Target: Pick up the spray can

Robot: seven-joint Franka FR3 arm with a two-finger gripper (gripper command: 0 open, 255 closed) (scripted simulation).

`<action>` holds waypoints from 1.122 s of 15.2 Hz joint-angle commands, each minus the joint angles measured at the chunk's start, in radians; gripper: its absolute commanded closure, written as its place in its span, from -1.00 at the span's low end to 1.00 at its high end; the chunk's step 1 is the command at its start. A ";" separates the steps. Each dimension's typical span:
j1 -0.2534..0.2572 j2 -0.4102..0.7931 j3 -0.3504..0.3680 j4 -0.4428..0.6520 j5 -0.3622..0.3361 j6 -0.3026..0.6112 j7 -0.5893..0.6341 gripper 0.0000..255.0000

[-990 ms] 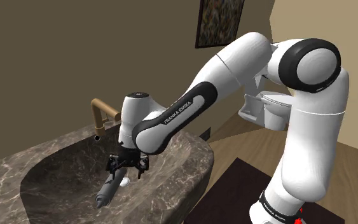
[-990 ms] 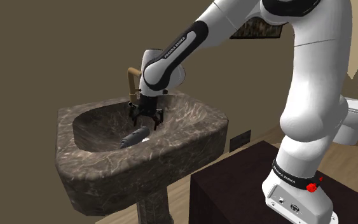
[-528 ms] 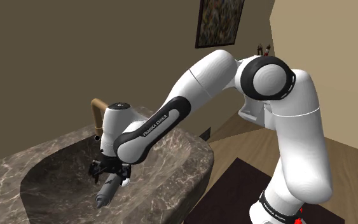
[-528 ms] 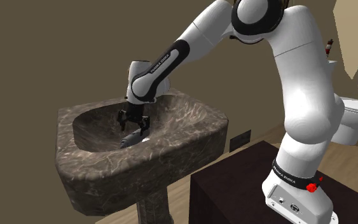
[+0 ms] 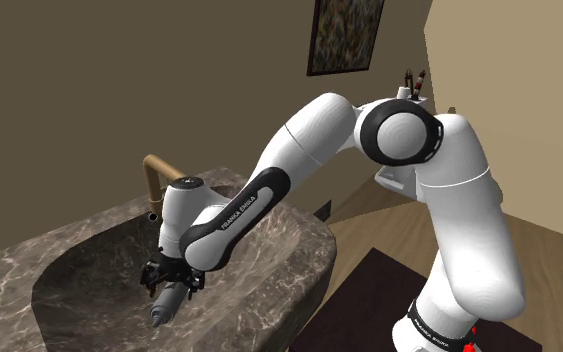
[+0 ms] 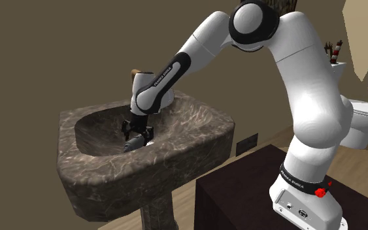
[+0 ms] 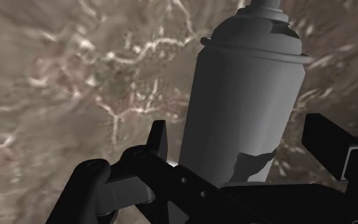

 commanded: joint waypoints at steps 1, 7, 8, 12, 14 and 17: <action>0.003 0.006 -0.002 -0.001 -0.002 0.007 0.002 -1.00; 0.002 0.004 -0.002 -0.002 -0.002 0.007 0.001 1.00; 0.002 0.004 -0.002 -0.002 -0.002 0.007 0.001 1.00; -0.001 -0.004 0.001 -0.002 0.001 -0.002 0.001 1.00; -0.007 -0.024 0.009 -0.003 0.008 -0.021 -0.002 1.00; -0.015 -0.053 0.020 -0.002 0.020 -0.049 -0.005 1.00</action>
